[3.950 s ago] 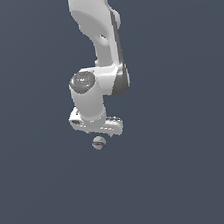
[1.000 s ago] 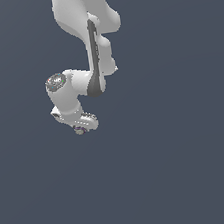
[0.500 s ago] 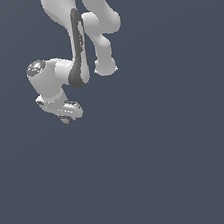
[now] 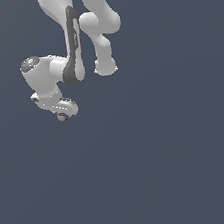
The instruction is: Pick up the object and move it to a goal position.
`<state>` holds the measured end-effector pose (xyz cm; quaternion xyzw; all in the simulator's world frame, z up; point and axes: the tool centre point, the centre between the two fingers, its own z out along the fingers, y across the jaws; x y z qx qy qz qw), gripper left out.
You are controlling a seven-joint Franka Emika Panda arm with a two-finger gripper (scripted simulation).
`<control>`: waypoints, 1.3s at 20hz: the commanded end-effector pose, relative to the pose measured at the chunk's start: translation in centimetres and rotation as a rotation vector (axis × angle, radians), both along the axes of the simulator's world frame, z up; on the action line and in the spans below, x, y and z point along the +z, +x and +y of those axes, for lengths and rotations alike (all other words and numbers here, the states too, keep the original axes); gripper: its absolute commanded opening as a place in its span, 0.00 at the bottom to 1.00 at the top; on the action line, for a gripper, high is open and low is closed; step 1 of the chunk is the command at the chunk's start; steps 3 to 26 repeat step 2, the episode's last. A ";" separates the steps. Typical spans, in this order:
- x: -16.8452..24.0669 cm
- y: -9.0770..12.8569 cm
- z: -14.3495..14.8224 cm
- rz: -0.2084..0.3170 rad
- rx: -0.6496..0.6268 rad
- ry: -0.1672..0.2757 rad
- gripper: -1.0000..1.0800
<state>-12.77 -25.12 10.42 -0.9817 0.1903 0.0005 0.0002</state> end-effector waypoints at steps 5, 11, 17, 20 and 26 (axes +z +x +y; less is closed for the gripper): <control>0.0 0.3 0.2 -0.001 0.002 -0.001 0.00; 0.0 0.3 0.2 -0.001 0.002 -0.001 0.00; 0.0 0.3 0.2 -0.001 0.002 -0.001 0.00; 0.0 0.3 0.2 -0.001 0.002 -0.001 0.00; 0.0 0.3 0.2 -0.001 0.002 -0.001 0.00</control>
